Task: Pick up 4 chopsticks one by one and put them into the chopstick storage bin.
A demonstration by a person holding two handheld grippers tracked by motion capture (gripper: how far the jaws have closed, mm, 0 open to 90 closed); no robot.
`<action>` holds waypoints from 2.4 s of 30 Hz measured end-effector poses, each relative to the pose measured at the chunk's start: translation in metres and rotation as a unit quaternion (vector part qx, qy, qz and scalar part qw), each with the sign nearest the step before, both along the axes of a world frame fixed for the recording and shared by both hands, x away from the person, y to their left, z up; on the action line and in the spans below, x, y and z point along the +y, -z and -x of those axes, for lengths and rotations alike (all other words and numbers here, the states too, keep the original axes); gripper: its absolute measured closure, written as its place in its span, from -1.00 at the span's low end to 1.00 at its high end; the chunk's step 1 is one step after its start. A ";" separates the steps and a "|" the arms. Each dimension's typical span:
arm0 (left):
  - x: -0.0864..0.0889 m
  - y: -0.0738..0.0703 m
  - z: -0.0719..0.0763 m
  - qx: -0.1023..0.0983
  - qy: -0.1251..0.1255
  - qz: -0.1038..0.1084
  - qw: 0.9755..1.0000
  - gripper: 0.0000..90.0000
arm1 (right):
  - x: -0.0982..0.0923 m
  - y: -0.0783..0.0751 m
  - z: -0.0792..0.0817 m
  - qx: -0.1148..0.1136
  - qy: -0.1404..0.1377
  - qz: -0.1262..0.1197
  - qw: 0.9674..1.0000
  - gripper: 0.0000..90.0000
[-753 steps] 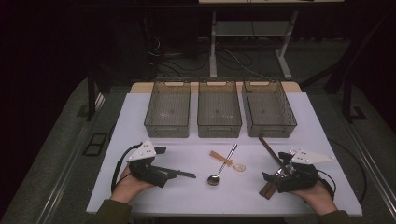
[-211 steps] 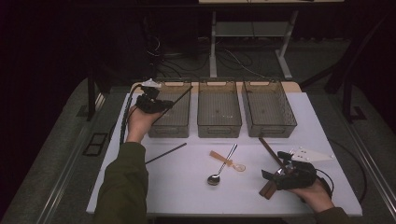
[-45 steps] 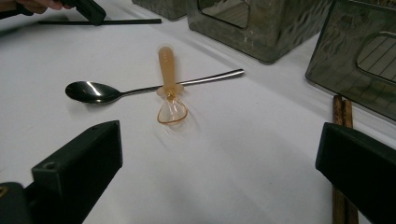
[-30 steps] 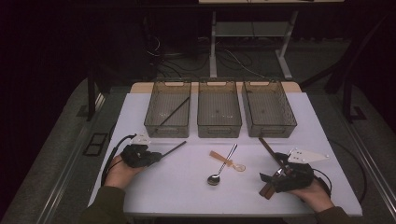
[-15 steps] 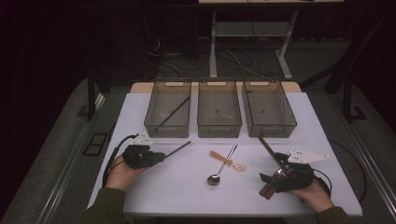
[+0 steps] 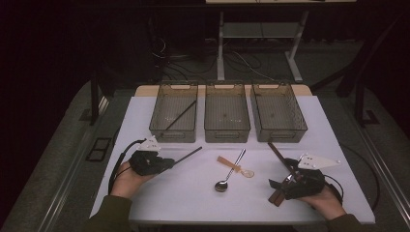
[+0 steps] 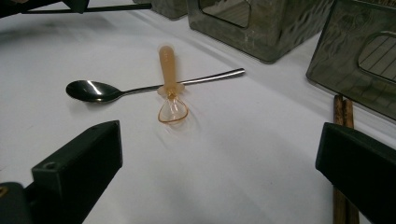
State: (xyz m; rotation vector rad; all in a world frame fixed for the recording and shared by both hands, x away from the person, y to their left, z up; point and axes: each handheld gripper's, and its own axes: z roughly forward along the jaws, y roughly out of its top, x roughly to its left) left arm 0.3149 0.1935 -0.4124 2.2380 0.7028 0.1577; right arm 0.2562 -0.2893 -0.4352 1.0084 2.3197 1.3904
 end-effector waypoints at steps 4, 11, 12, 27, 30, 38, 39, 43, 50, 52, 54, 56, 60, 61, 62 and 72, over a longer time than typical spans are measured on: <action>-0.004 -0.003 0.000 0.000 -0.001 0.000 1.000 0.91 | 0.000 0.000 0.000 -0.001 -0.001 0.001 1.000 -0.99; -0.009 -0.010 -0.001 -0.005 -0.001 0.004 1.000 0.91 | 0.000 0.000 -0.001 0.000 0.000 0.001 1.000 -0.99; -0.009 -0.011 -0.001 -0.004 -0.003 0.007 1.000 0.91 | 0.000 0.000 -0.001 0.000 -0.001 0.001 1.000 -0.99; -0.016 -0.032 -0.013 -0.013 -0.011 0.023 1.000 0.91 | 0.000 0.001 -0.001 0.002 0.002 0.000 1.000 -0.99; -0.015 -0.036 -0.017 -0.015 -0.015 0.029 0.999 0.91 | 0.000 0.001 -0.001 0.002 0.003 0.000 1.000 -0.99; -0.013 -0.045 -0.031 -0.015 -0.025 0.041 0.999 0.91 | -0.001 0.001 -0.001 0.003 0.006 -0.002 1.000 -0.99; -0.013 -0.047 -0.033 -0.016 -0.028 0.044 0.999 0.91 | -0.001 0.001 -0.001 0.002 0.006 -0.002 1.000 -0.99; -0.015 -0.055 -0.043 -0.018 -0.032 0.041 0.998 0.91 | -0.001 0.001 -0.001 0.003 0.006 -0.002 1.000 -0.99; -0.016 -0.066 -0.066 -0.020 -0.051 0.034 0.998 0.91 | -0.002 0.001 0.000 0.002 0.006 -0.002 1.000 -0.99; -0.017 -0.070 -0.073 -0.023 -0.058 0.032 0.998 0.91 | -0.002 0.001 0.000 0.002 0.006 -0.003 1.000 -0.99; -0.018 -0.073 -0.079 -0.026 -0.064 0.026 0.997 0.91 | -0.002 0.001 0.000 0.003 0.007 -0.004 1.000 -0.99; -0.019 -0.076 -0.086 -0.027 -0.069 0.026 0.997 0.91 | -0.003 0.001 0.000 0.003 0.008 -0.005 1.000 -0.99; -0.022 -0.081 -0.100 -0.027 -0.085 0.018 0.996 0.91 | -0.003 0.000 0.000 0.002 0.007 -0.005 1.000 -0.99; -0.022 -0.081 -0.103 -0.028 -0.089 0.021 0.995 0.91 | -0.003 0.000 0.000 0.002 0.007 -0.006 1.000 -0.99; -0.022 -0.082 -0.107 -0.029 -0.092 0.022 0.995 0.91 | -0.003 0.000 0.000 0.001 0.008 -0.006 1.000 -0.99; -0.021 -0.077 -0.145 -0.020 -0.143 0.013 0.990 0.91 | -0.003 -0.001 0.001 0.002 0.007 -0.010 1.000 -0.99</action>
